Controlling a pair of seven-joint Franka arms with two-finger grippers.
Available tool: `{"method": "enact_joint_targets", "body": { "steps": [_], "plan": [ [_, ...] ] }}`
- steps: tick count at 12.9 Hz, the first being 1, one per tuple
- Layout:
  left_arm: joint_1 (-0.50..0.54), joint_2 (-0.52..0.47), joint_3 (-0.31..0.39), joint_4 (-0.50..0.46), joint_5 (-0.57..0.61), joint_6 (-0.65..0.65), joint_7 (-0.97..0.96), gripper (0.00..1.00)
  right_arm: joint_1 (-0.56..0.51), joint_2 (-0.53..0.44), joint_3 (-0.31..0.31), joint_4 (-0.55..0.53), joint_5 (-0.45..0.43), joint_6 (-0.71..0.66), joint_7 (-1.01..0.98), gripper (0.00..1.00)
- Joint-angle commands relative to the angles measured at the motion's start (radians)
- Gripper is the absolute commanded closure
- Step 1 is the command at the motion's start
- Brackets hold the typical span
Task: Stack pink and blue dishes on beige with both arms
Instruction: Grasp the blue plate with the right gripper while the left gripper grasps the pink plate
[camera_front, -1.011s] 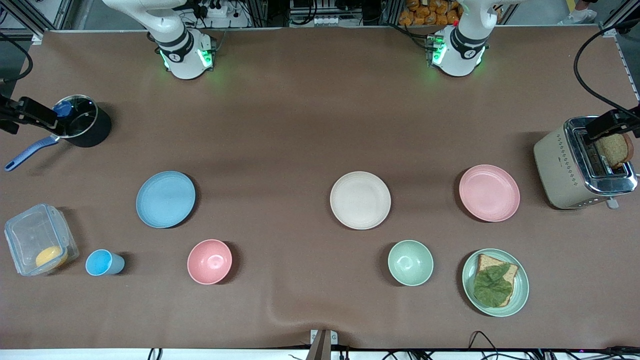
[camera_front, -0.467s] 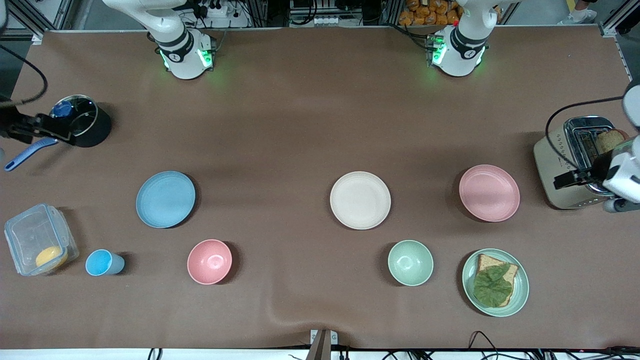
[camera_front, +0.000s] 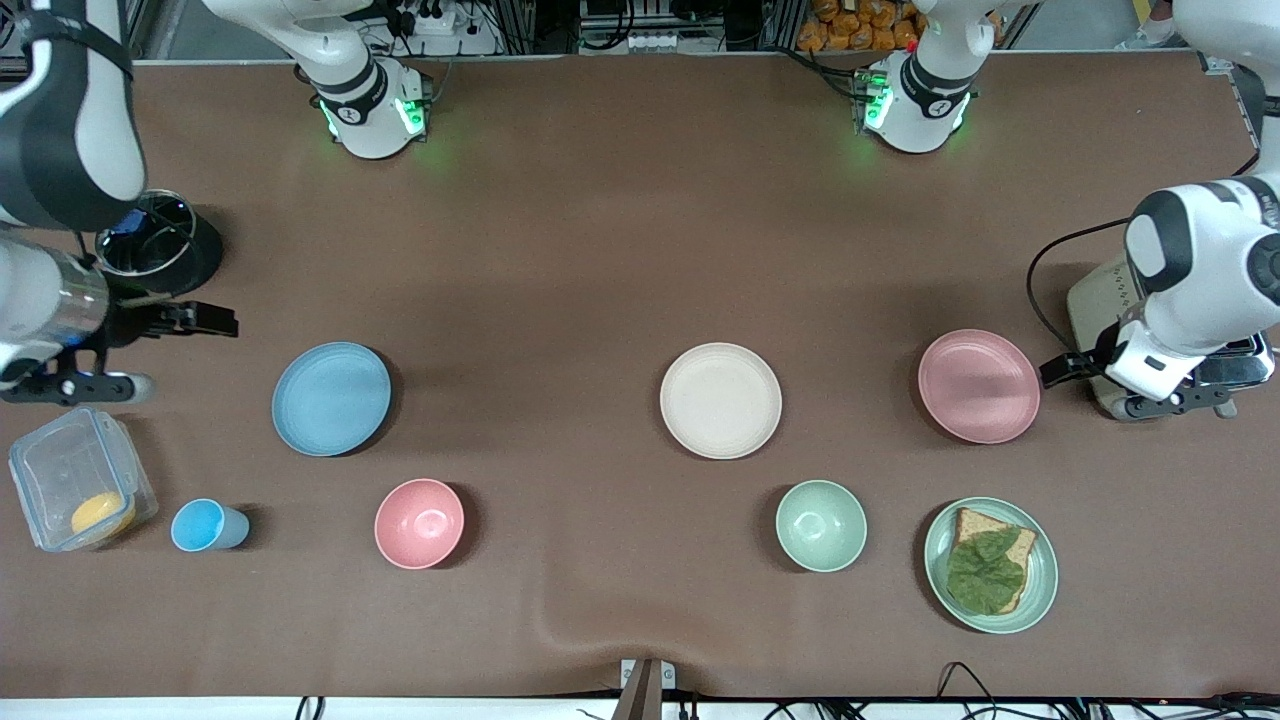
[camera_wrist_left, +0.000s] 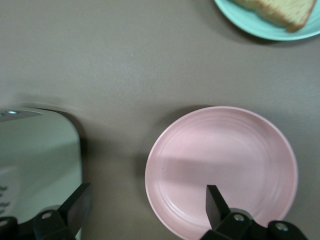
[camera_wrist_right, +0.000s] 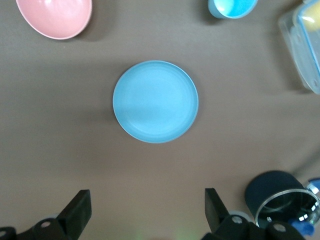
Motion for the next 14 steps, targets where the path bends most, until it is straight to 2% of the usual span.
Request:
{"method": "enact_joint_targets", "body": {
  "steps": [1, 4, 6, 7, 10, 11, 14],
  "plan": [
    [0.015, 0.048, -0.005, -0.019, -0.02, 0.061, 0.023, 0.0, 0.056, 0.071, -0.017, 0.074, -0.006, 0.002, 0.001, 0.0],
    [0.057, 0.112, -0.007, -0.015, -0.018, 0.108, 0.023, 0.0, 0.055, 0.143, -0.017, 0.088, -0.006, 0.06, -0.037, 0.0],
    [0.064, 0.139, -0.007, -0.01, -0.02, 0.119, 0.023, 0.0, 0.03, 0.156, -0.02, 0.071, -0.01, 0.073, -0.045, 0.0],
    [0.067, 0.149, -0.007, -0.01, -0.02, 0.121, 0.023, 0.0, -0.003, 0.171, -0.02, 0.049, -0.009, 0.112, -0.05, 0.0],
    [0.068, 0.168, -0.008, -0.004, -0.02, 0.122, 0.023, 0.0, -0.085, 0.161, -0.019, -0.107, -0.004, 0.296, -0.157, 0.0],
    [0.067, 0.168, -0.008, -0.004, -0.02, 0.127, 0.023, 0.05, -0.12, 0.162, -0.019, -0.151, 0.004, 0.342, -0.181, 0.0],
    [0.067, 0.18, -0.008, -0.004, -0.02, 0.128, 0.023, 0.3, -0.154, 0.164, -0.017, -0.306, 0.023, 0.486, -0.196, 0.0]
  ]
}}
